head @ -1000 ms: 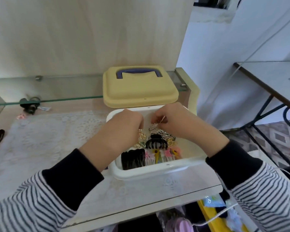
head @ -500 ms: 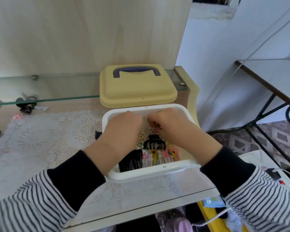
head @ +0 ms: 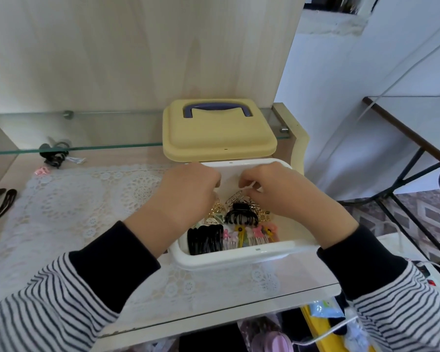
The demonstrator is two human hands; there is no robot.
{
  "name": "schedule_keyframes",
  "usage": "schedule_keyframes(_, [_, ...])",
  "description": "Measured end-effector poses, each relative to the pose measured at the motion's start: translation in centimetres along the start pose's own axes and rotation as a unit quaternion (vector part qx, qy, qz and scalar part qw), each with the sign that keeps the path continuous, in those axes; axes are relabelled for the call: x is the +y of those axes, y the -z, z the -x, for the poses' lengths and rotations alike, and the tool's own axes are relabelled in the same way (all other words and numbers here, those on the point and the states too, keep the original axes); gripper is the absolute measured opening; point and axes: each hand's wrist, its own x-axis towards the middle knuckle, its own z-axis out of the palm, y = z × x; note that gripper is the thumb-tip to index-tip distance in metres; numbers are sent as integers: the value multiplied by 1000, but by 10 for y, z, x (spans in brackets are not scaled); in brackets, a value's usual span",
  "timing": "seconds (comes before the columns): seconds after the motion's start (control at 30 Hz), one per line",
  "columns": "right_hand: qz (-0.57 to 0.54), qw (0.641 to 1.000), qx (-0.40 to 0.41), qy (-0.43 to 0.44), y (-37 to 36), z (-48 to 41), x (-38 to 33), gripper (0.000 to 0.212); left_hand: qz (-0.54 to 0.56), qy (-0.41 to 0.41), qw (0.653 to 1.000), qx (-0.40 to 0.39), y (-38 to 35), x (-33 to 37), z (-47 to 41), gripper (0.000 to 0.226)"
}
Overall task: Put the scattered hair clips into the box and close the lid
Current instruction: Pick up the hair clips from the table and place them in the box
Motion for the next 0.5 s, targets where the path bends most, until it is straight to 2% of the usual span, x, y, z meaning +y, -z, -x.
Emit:
schedule_keyframes(0.13, [-15, 1000, 2, -21, 14, 4, -5, 16, 21, -26, 999, 25, 4, -5, 4, 32])
schedule_keyframes(0.23, [-34, 999, 15, -31, 23, 7, -12, 16, 61, -32, 995, 71, 13, -9, 12, 30])
schedule_keyframes(0.37, [-105, 991, 69, -32, 27, 8, -28, 18, 132, -34, 978, 156, 21, -20, 26, 29])
schedule_keyframes(0.5, [-190, 968, 162, -27, 26, 8, -58, 19, 172, -15, 953, 251, 17, -38, 41, 28])
